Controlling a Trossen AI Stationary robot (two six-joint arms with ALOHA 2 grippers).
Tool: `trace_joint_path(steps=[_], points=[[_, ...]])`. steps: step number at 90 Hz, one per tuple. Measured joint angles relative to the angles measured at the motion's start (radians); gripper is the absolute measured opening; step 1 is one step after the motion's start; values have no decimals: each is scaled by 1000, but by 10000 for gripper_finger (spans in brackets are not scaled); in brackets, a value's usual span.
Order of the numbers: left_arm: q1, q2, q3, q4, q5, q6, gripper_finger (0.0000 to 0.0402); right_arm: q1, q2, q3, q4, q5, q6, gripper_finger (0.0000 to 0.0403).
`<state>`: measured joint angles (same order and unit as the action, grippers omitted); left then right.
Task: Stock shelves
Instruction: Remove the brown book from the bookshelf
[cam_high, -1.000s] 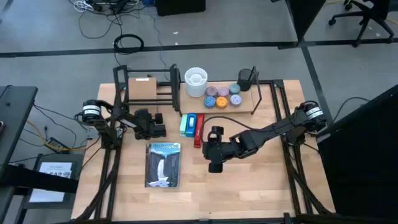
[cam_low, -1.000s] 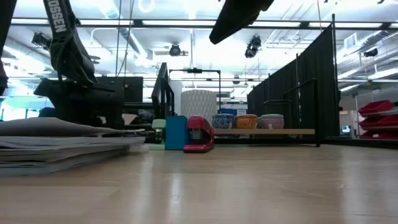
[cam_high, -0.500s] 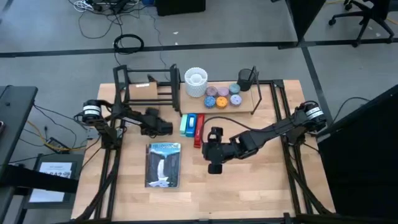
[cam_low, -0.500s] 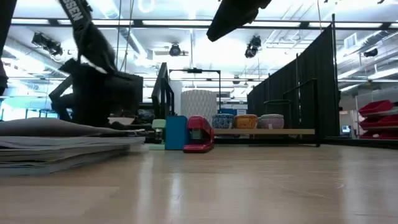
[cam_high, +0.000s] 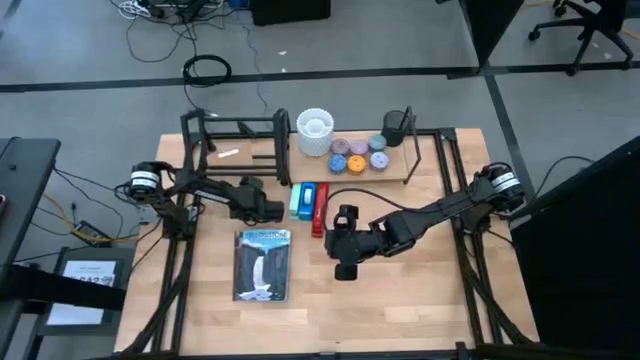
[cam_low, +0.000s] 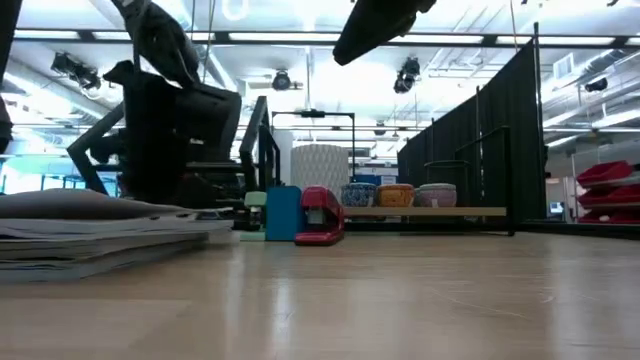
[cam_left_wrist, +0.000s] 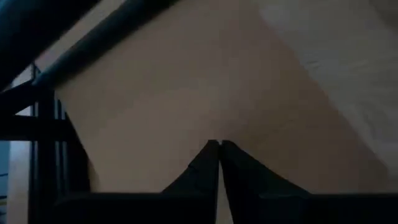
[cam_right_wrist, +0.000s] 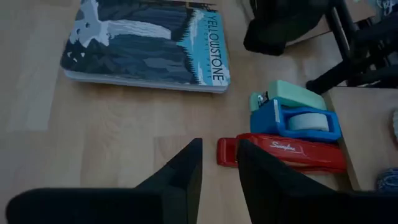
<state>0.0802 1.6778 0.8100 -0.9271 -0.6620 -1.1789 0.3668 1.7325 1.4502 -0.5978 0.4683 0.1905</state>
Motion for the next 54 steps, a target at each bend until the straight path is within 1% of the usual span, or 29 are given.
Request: trace_joint_path(steps=[4, 13, 25, 38, 48, 54], points=[[6, 13, -11, 29, 4, 5, 0, 0, 0, 0, 0, 0, 0, 73], [7, 22, -49, 111, 42, 71, 0, 0, 0, 0, 0, -7, 1, 73], [-30, -1, -44, 137, 148, 148, 0, 6, 0, 0, -1, -23, 0, 73], [-63, -73, -5, 123, 305, 246, 0, 9, 0, 0, -1, -25, 0, 73], [-65, -137, 7, 154, 489, 289, 0, 10, 0, 0, -2, -26, -8, 73], [-66, -157, 6, 140, 547, 317, 0, 10, 0, 0, -1, -25, -8, 73]])
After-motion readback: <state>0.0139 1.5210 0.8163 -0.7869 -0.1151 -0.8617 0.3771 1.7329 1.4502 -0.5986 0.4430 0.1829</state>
